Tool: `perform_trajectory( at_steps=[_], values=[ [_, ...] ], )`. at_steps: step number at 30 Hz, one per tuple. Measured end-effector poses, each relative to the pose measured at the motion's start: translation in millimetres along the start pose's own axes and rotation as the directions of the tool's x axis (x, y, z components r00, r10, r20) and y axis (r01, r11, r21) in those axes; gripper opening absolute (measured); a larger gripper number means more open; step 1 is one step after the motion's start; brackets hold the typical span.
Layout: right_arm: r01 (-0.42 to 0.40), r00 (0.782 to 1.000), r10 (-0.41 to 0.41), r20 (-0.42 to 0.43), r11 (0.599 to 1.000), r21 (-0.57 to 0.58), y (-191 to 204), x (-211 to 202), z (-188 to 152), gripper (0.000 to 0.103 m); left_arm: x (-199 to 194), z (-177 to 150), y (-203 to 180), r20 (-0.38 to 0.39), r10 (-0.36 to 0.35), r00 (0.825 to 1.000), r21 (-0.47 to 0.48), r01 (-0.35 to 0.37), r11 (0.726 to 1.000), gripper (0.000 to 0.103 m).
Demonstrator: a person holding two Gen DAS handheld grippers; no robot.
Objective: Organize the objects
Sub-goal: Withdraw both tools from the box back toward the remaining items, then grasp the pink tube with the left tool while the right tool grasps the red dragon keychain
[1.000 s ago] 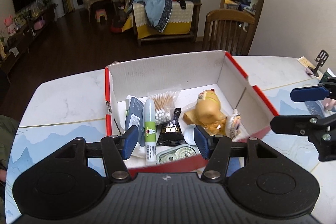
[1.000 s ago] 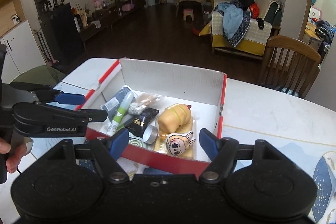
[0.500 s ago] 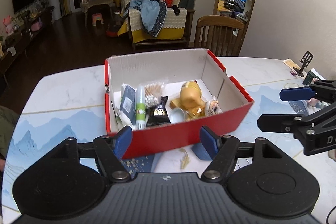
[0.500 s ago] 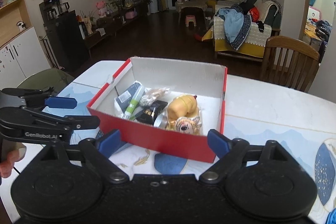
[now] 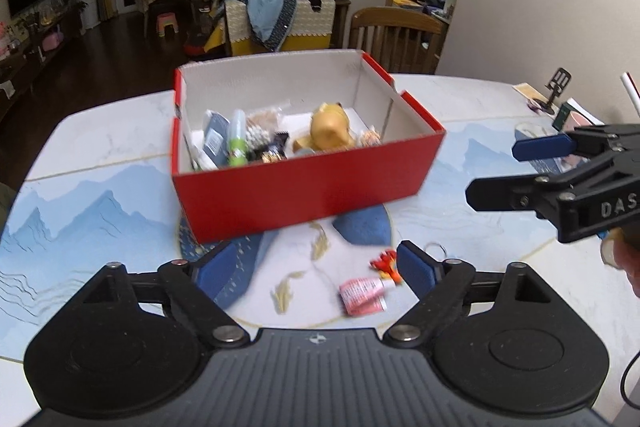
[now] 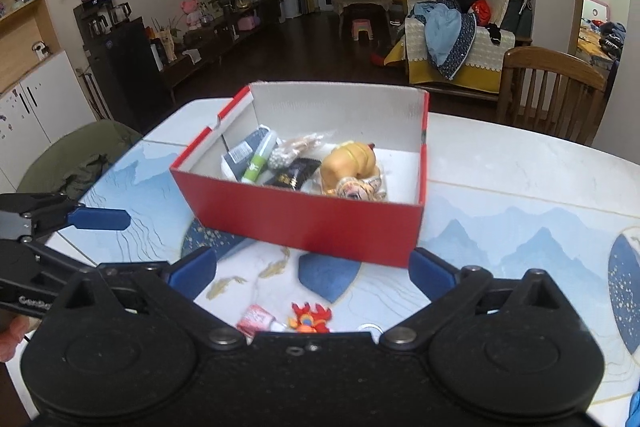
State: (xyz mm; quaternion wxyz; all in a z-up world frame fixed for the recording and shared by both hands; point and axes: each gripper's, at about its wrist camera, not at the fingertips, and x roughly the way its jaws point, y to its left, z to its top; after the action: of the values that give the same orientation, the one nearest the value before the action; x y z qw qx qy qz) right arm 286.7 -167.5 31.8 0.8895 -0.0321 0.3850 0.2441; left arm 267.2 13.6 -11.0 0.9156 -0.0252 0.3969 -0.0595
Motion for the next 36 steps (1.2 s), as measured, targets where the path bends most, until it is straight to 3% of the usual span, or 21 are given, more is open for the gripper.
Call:
perform_trajectory(
  at_steps=[5, 16, 23, 36],
  values=[
    [0.012, 1.0, -0.012, -0.026, 1.0, -0.005, -5.5, 3.5, -16.8, 0.102, 7.1, -15.8, -6.6, -0.02, -0.014, 1.0, 0.003, 0.014, 1.0, 0.102],
    [0.046, 0.994, -0.049, -0.096, 0.998, -0.032, -17.2, 21.6, -55.3, 0.102, 35.9, -42.4, -17.8, -0.068, -0.02, 0.998, 0.017, 0.021, 1.0, 0.102],
    [0.05, 0.989, -0.059, -0.132, 0.996, -0.076, -19.4, 35.6, -72.1, 0.102, 67.5, -56.5, -19.8, -0.119, 0.029, 0.993, 0.033, -0.025, 0.999, 0.102],
    [-0.019, 0.981, -0.027, -0.193, 0.972, -0.233, -3.6, 68.1, -77.0, 0.096, 105.3, -53.8, -15.2, -0.154, 0.051, 0.987, 0.065, -0.042, 0.997, 0.102]
  ],
)
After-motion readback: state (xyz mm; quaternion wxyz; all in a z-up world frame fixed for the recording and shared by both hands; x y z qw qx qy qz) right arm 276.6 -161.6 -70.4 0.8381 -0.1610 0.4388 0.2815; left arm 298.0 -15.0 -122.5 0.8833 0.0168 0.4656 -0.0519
